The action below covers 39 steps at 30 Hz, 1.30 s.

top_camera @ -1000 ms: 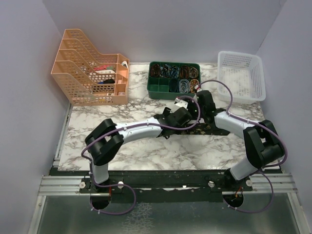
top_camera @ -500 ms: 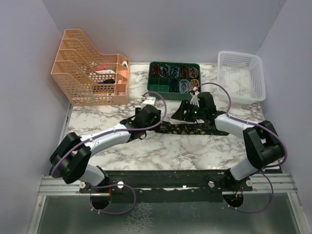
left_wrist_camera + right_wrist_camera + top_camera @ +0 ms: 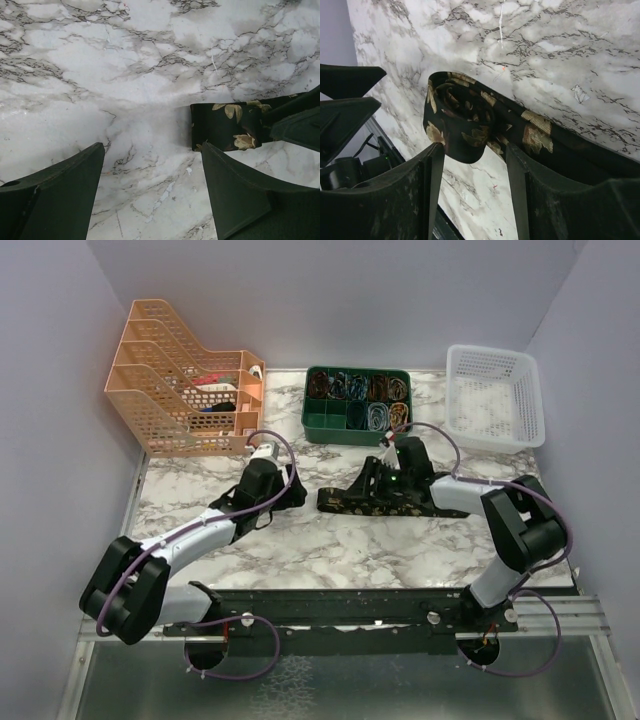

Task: Roll the ties
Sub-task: Roll the tie at the center of the board.

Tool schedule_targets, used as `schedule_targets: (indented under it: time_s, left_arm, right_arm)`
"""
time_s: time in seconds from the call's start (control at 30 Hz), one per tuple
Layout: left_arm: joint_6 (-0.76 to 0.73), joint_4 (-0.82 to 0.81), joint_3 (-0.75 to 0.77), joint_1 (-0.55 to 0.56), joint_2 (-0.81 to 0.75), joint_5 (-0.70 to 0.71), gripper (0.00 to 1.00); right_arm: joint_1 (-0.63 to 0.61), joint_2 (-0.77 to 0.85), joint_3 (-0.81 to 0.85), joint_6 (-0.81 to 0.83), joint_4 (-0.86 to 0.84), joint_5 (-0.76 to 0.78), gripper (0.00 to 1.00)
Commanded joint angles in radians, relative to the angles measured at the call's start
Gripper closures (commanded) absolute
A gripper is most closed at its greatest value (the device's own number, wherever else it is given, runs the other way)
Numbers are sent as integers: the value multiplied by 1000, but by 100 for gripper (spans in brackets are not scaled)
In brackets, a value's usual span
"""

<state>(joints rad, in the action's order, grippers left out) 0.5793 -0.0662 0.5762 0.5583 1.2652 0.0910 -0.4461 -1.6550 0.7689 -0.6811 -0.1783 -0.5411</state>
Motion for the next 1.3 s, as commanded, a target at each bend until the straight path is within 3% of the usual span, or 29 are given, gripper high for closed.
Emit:
schedule_targets:
  time_s: [0.0, 0.57, 0.97, 1.27]
  left_arm:
    - [16, -47, -18, -18, -34, -62, 20]
    - [13, -34, -71, -58, -94, -56, 20]
    - [22, -49, -113, -72, -108, -60, 20]
    - [60, -111, -177, -132, -152, -142, 20]
  right_arm:
    - [-11, -52, 44, -11, -12, -36, 44]
    - [-51, -174, 111, 5, -11, -70, 60]
    - [-108, -254, 215, 8, 7, -78, 61]
    - [-174, -315, 288, -18, -15, -67, 58]
